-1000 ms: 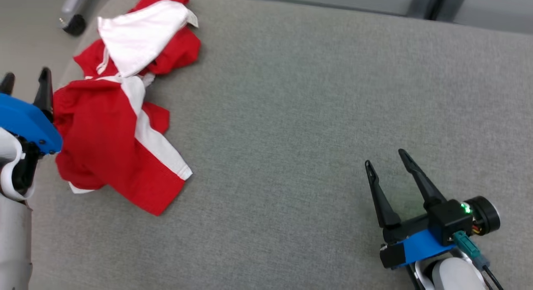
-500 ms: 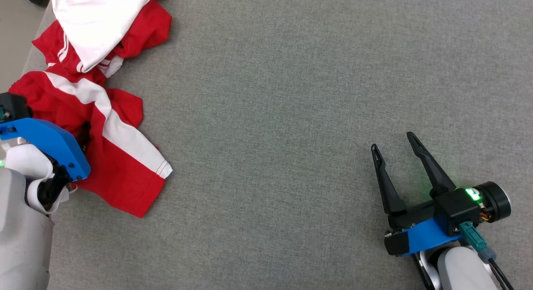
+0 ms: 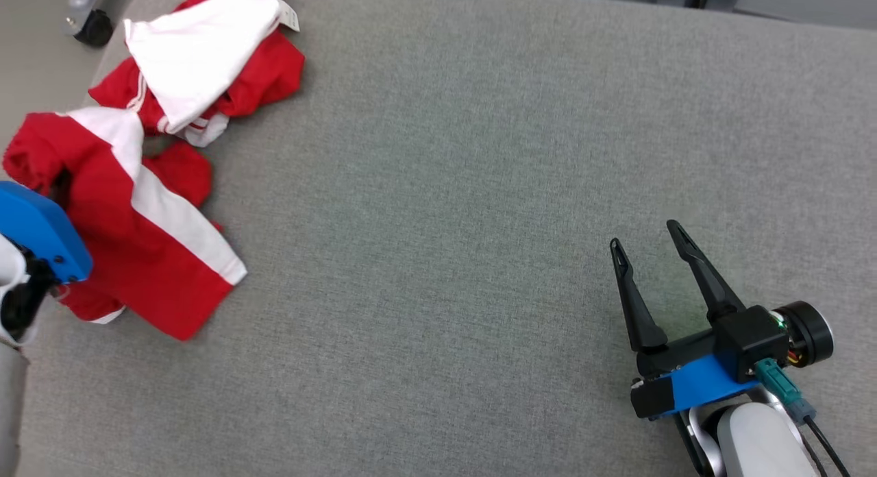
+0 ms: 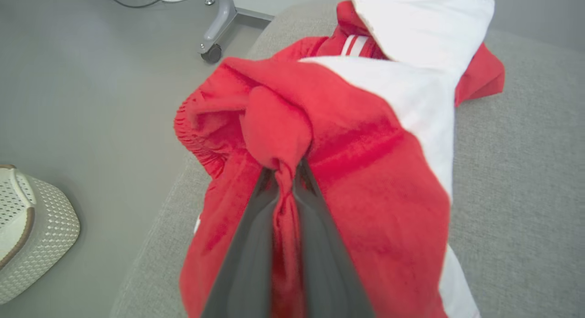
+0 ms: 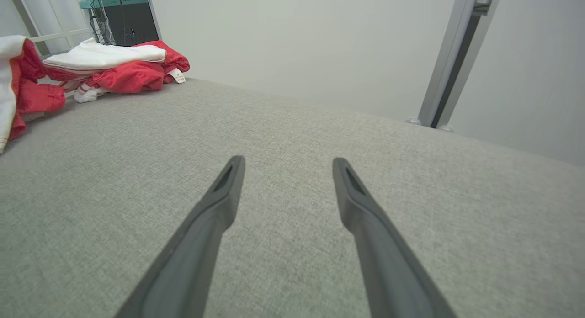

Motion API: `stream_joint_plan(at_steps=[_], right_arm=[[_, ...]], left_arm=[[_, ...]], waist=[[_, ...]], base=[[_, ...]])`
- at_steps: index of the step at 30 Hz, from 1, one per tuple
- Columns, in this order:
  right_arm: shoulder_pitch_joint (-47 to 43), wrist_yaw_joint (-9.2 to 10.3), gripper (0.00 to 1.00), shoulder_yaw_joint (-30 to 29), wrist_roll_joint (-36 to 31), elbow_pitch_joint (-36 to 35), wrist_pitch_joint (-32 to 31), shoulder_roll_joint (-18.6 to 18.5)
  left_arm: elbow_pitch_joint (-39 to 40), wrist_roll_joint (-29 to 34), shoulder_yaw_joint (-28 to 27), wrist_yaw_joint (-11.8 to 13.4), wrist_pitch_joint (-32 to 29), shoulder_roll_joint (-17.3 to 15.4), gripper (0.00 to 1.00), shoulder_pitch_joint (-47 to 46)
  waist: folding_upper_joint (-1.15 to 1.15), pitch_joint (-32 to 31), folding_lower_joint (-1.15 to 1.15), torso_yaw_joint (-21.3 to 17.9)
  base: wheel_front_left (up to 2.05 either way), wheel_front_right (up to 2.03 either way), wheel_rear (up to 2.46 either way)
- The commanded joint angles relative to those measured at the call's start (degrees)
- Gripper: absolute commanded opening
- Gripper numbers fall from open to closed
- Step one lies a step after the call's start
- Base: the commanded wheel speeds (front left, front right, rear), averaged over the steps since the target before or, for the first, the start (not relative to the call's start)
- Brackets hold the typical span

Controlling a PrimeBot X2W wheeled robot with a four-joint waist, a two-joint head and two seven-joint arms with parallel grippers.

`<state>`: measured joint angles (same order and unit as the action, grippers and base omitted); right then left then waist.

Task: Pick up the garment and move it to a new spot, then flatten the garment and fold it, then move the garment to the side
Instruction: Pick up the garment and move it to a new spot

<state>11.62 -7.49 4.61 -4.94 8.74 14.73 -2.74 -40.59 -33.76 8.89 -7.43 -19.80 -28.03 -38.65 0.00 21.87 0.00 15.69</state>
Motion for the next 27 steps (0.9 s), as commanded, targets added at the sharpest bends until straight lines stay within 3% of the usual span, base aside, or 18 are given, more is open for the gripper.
stream_joint_plan(at_steps=[1,10,15,18,21,27], right_arm=[[0.44,-0.01,1.00,-0.09,0.49,0.50,0.29,-0.26],[-1.00,-0.01,1.00,-0.37,4.82,2.14,0.52,-0.25],[-2.31,-0.01,1.00,-1.60,6.76,1.89,0.51,-0.24],[-3.26,-0.01,1.00,-2.59,7.56,1.69,0.51,-0.24],[-4.05,-0.01,1.00,-4.00,8.08,1.17,0.51,-0.22],[-4.95,-0.01,1.00,-6.88,8.57,0.45,0.51,-0.20]], left_arm=[[0.91,0.50,0.34,0.00,0.61,-1.07,0.00,-1.02],[12.92,2.27,4.29,-0.01,0.40,-7.95,0.00,-2.47],[21.68,1.92,7.72,-0.01,-1.19,-9.30,0.00,-3.68],[25.78,1.23,8.95,0.10,-1.45,-7.47,0.00,-4.29],[28.61,0.05,10.04,0.69,-0.64,-3.63,0.00,-4.36],[28.56,-1.92,13.64,2.13,3.97,6.76,0.00,-1.02]], waist=[[0.00,-1.25,0.00,-0.49],[0.00,-8.61,0.00,-2.88],[0.00,-11.91,0.00,-6.33],[0.00,-13.21,0.00,-8.95],[0.00,-13.76,0.00,-11.57],[0.00,-13.80,0.00,-16.62]], base=[[0.00,0.00,0.00],[0.00,0.00,0.00],[0.00,0.00,0.00],[0.00,0.00,0.00],[0.00,0.00,0.00],[0.00,0.00,0.00]])
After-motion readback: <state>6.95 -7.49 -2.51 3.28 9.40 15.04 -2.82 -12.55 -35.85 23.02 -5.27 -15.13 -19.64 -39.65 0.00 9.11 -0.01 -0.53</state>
